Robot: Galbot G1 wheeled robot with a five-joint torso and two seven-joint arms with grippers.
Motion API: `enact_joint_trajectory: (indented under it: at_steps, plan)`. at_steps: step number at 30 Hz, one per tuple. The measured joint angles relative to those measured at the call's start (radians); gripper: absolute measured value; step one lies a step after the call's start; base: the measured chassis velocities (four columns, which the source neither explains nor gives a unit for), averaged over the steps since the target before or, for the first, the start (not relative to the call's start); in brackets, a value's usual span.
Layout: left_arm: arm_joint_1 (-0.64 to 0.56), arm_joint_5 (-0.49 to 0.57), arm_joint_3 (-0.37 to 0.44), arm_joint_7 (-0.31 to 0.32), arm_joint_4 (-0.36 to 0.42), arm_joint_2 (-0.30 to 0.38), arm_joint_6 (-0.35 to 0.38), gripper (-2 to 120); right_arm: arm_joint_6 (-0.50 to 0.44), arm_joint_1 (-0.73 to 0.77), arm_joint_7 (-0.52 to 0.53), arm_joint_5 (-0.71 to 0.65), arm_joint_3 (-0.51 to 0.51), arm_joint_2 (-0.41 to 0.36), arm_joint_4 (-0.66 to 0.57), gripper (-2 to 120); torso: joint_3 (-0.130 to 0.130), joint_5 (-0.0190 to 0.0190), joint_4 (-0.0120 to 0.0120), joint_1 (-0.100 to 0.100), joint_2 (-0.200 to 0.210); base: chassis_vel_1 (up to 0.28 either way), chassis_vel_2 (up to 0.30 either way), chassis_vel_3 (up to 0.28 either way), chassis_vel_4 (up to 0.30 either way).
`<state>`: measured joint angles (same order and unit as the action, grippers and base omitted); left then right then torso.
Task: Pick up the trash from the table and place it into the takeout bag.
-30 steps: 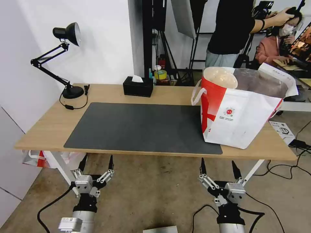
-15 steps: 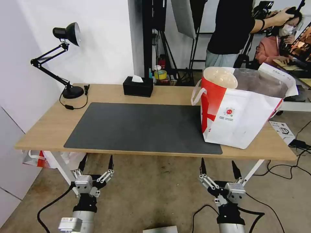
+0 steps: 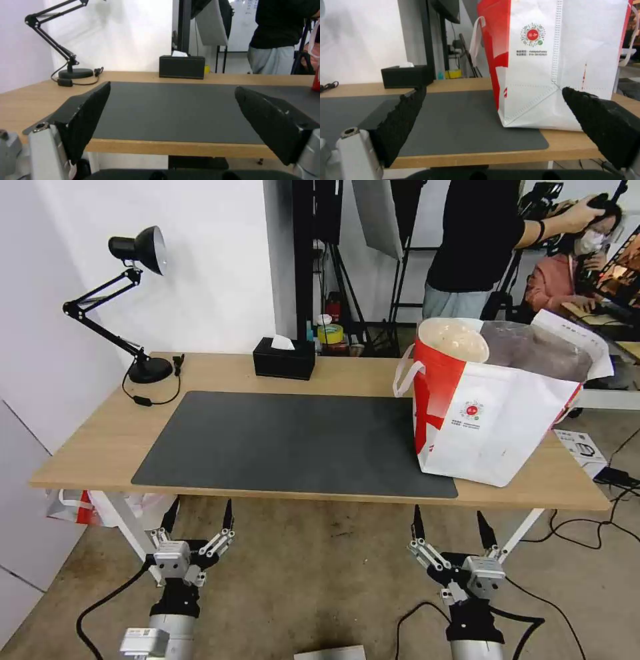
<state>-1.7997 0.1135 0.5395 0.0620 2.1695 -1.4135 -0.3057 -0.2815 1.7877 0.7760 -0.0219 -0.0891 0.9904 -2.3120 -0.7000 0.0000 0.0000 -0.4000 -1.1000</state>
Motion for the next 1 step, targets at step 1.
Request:
enact_joint_trajectory:
  at_steps: [1]
  plan:
    - [0.000,0.000,0.000,0.000,0.000,0.000,0.000,100,0.000,0.000,0.000,0.000,0.000,0.000,0.000,100,0.000,0.0000,0.0000,0.000,0.000,0.000,0.000,0.000,0.000]
